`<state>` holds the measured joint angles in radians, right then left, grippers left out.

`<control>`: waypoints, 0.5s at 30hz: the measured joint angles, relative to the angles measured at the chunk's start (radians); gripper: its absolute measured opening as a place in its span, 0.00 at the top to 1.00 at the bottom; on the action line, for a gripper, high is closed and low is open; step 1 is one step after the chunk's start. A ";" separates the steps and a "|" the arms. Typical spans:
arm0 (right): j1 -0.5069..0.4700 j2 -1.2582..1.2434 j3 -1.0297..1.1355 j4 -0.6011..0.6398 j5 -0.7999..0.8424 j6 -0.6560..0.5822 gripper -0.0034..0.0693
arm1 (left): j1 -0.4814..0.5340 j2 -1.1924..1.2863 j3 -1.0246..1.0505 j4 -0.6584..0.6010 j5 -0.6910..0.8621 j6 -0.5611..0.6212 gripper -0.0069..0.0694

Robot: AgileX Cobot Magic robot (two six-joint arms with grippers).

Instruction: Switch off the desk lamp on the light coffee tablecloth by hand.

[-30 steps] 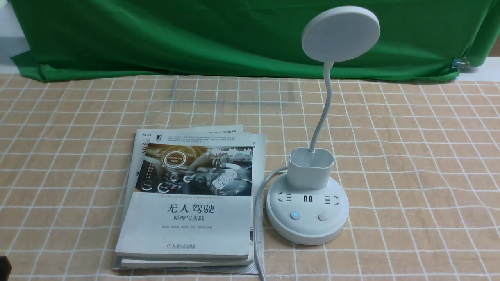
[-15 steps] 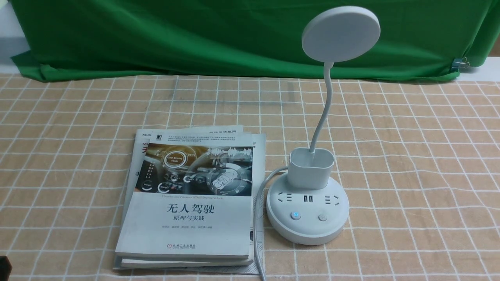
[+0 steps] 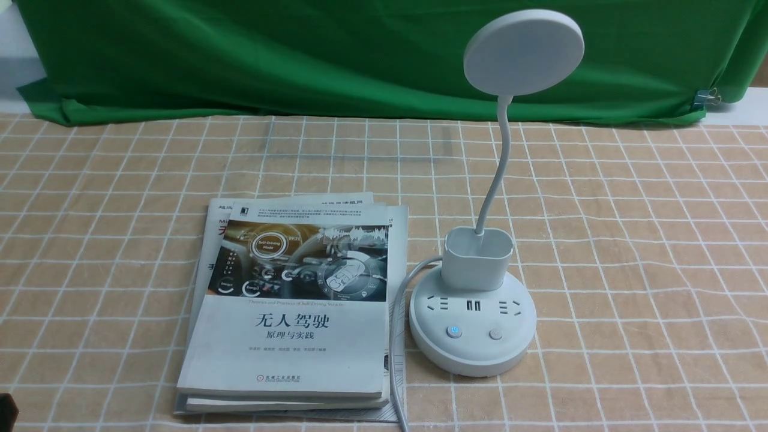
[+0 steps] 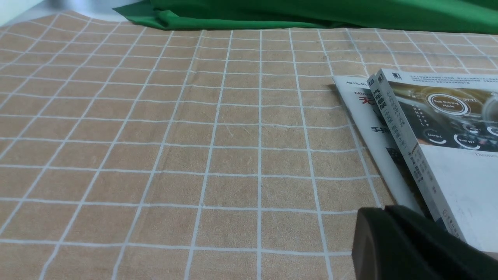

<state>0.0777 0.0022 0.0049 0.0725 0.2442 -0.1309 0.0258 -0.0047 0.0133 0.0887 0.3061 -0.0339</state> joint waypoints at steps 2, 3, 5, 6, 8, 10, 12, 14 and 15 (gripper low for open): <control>0.000 0.000 0.000 0.000 0.000 0.000 0.84 | 0.000 0.000 0.000 0.000 0.000 0.000 0.90; 0.000 0.000 0.000 0.000 0.000 0.000 0.83 | 0.000 0.000 0.000 0.000 0.000 0.000 0.90; 0.000 0.000 0.000 0.000 0.000 0.000 0.82 | 0.000 0.000 0.000 0.000 0.000 0.000 0.90; 0.000 0.000 0.000 0.000 0.000 0.000 0.82 | 0.000 0.000 0.000 0.000 0.000 0.000 0.90; 0.000 0.000 0.000 0.000 0.000 0.000 0.82 | 0.000 0.000 0.000 0.000 0.000 0.000 0.90; 0.000 0.000 0.000 0.000 0.000 0.000 0.81 | 0.000 0.000 0.000 0.000 0.000 0.000 0.90; 0.000 0.000 0.000 0.000 0.000 0.000 0.81 | 0.000 0.000 0.000 0.000 0.000 0.000 0.90; 0.000 0.000 0.000 0.000 0.000 0.000 0.81 | 0.000 0.000 0.000 0.000 0.000 0.000 0.90; 0.000 0.000 0.000 0.000 0.000 0.000 0.80 | 0.000 0.000 0.000 0.000 0.000 0.000 0.90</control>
<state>0.0777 0.0022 0.0049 0.0725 0.2442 -0.1309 0.0258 -0.0047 0.0133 0.0887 0.3061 -0.0339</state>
